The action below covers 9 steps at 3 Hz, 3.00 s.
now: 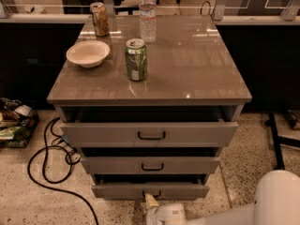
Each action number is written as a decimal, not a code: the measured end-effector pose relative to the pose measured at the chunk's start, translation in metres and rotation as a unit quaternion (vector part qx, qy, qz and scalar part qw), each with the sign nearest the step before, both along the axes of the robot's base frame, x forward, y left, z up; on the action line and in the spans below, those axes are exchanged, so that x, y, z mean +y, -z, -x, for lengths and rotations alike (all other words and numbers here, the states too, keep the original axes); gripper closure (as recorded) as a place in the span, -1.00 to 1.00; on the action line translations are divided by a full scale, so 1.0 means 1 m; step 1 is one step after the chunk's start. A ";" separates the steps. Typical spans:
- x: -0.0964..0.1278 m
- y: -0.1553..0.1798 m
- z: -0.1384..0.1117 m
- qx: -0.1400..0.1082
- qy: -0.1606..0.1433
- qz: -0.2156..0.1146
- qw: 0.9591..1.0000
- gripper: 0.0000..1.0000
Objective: Open bottom drawer
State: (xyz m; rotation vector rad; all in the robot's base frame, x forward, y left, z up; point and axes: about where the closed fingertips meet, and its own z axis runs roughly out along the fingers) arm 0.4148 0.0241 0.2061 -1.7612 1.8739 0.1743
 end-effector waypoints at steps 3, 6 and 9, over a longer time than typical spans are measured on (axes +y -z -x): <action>0.000 0.008 -0.016 -0.006 -0.059 0.115 0.992 -1.00; -0.013 0.009 -0.013 0.002 -0.065 0.166 0.984 -1.00; -0.009 0.035 -0.005 0.044 -0.068 0.199 0.977 -1.00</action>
Offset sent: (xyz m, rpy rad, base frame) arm 0.0229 0.0017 -0.0088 -0.2617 -0.0165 0.1499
